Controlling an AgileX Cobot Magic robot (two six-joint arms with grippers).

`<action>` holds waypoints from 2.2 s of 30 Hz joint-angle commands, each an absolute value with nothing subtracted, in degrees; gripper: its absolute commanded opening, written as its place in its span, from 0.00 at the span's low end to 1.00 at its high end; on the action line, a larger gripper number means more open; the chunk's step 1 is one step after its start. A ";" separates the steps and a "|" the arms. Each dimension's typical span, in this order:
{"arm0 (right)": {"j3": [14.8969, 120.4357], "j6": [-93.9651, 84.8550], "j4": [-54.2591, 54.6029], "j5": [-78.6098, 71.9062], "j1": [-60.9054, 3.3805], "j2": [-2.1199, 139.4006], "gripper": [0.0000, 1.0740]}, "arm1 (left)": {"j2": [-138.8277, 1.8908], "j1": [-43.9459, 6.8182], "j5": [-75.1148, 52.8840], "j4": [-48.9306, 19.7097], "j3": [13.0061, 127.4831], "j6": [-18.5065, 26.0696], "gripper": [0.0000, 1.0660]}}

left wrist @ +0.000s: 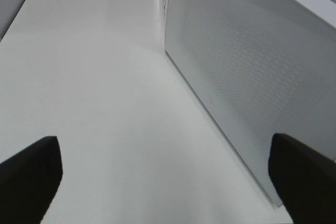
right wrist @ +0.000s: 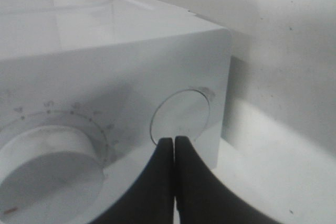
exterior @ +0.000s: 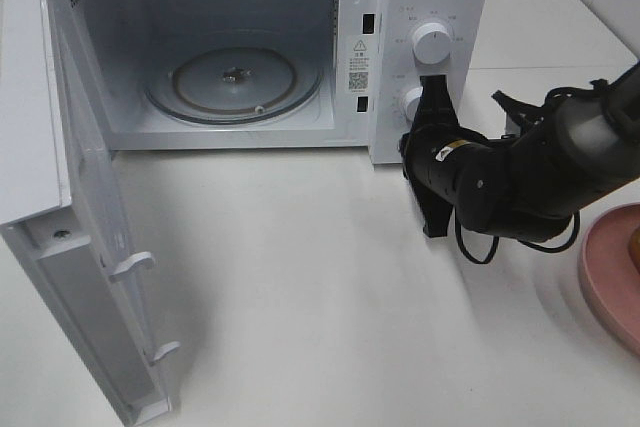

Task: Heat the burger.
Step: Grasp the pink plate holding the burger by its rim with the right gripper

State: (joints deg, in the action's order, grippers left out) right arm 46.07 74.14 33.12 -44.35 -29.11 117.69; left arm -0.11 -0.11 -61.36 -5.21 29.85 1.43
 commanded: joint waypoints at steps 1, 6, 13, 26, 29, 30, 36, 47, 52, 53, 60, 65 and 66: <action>44.35 69.79 32.31 -40.51 -28.88 114.88 0.00 | -0.06 0.06 -61.42 -5.33 29.74 1.26 0.94; 41.88 63.31 31.91 -36.15 -28.88 111.15 0.00 | -0.06 0.06 -61.42 -5.33 29.74 1.26 0.94; 39.65 51.34 25.84 -27.90 -28.71 103.93 0.00 | -0.06 0.06 -61.42 -5.33 29.74 1.26 0.94; 39.71 26.41 17.07 -7.28 -28.71 94.88 0.01 | -0.06 0.06 -61.42 -5.33 29.74 1.26 0.94; 39.71 21.77 15.13 -1.89 -28.71 93.05 0.02 | -0.06 0.06 -61.42 -5.33 29.74 1.26 0.94; 39.71 18.85 13.01 1.38 -28.71 91.79 0.03 | -0.06 0.06 -61.42 -5.33 29.74 1.26 0.94; 39.71 14.73 5.61 11.40 -28.71 88.24 0.04 | -0.06 0.06 -61.42 -5.33 29.74 1.26 0.94; 39.71 14.78 -9.68 31.34 -28.48 81.25 0.18 | -0.06 0.06 -61.42 -5.33 29.74 1.26 0.94; 39.71 14.50 -12.89 35.47 -25.95 79.98 0.61 | -0.06 0.06 -61.42 -5.33 29.74 1.26 0.94; 39.71 14.55 -13.75 35.81 -25.67 79.98 0.69 | -0.06 0.06 -61.42 -5.33 29.74 1.26 0.94; 39.71 14.61 -16.21 37.99 -22.40 79.98 0.95 | -0.06 0.06 -61.42 -5.33 29.74 1.26 0.94; 39.71 14.15 -16.21 40.28 -17.36 80.04 0.94 | -0.06 0.06 -61.42 -5.33 29.74 1.26 0.94; 39.71 14.15 -16.21 40.28 -17.36 80.04 0.94 | -0.06 0.06 -61.42 -5.33 29.74 1.26 0.94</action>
State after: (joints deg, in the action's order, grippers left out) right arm 39.65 14.84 -15.81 39.59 -17.82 80.27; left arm -0.11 -0.11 -61.36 -5.21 29.85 1.43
